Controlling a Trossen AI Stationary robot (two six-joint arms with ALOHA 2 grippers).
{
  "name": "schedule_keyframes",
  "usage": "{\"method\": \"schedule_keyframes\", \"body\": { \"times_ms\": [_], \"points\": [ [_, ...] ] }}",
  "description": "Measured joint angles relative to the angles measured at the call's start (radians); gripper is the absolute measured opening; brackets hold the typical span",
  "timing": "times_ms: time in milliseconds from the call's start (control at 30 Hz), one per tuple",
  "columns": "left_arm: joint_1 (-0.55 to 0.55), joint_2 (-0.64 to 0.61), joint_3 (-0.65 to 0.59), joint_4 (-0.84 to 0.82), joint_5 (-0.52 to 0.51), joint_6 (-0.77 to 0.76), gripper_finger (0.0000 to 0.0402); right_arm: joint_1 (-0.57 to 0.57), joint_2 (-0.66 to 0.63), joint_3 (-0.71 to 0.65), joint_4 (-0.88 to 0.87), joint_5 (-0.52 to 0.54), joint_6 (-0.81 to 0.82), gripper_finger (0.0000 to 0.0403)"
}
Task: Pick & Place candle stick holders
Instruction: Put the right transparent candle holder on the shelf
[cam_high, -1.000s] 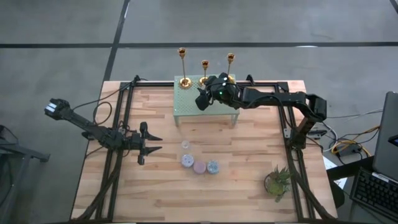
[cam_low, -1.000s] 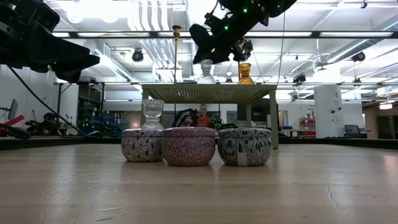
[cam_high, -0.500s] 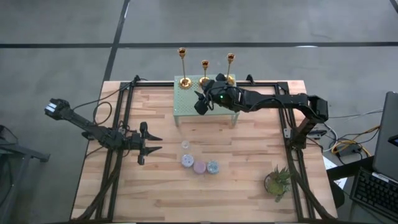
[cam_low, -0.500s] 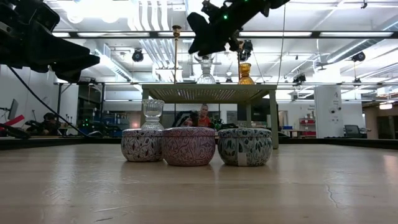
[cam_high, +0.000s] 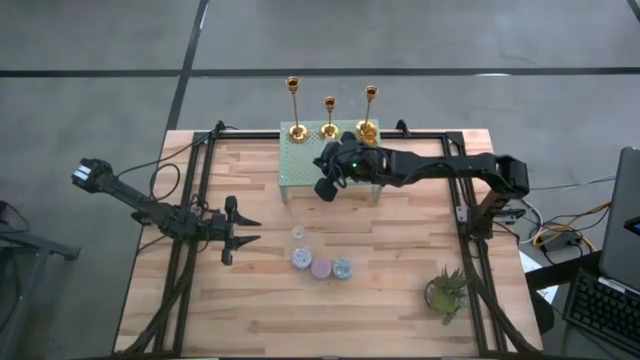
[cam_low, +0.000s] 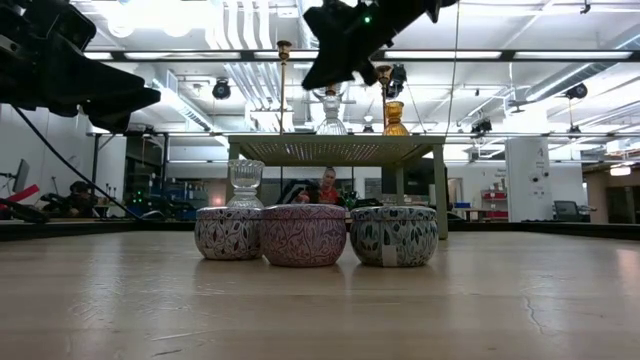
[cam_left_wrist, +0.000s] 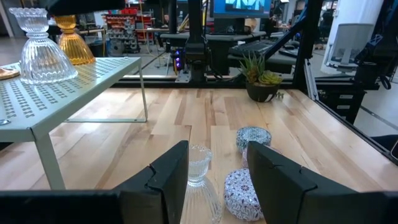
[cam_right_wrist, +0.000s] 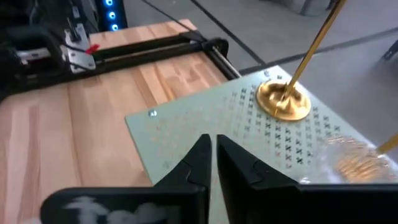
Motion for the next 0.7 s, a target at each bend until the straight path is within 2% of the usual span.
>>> {"method": "schedule_keyframes", "body": {
  "times_ms": [67, 333, 700],
  "points": [
    [0.0, 0.0, 0.0, 0.0, 0.0, 0.0, 0.0168, 0.0, 0.005, -0.004, -0.002, 0.004, 0.003, 0.0013],
    [0.0, 0.0, 0.0, 0.0, 0.0, 0.0, 0.0168, -0.001, 0.009, -0.004, -0.019, 0.137, -0.007, 0.0013],
    [0.0, 0.0, 0.0, 0.0, 0.0, 0.0, 0.0168, -0.037, 0.022, -0.008, -0.033, 0.151, -0.028, 0.0013]
  ]
}}
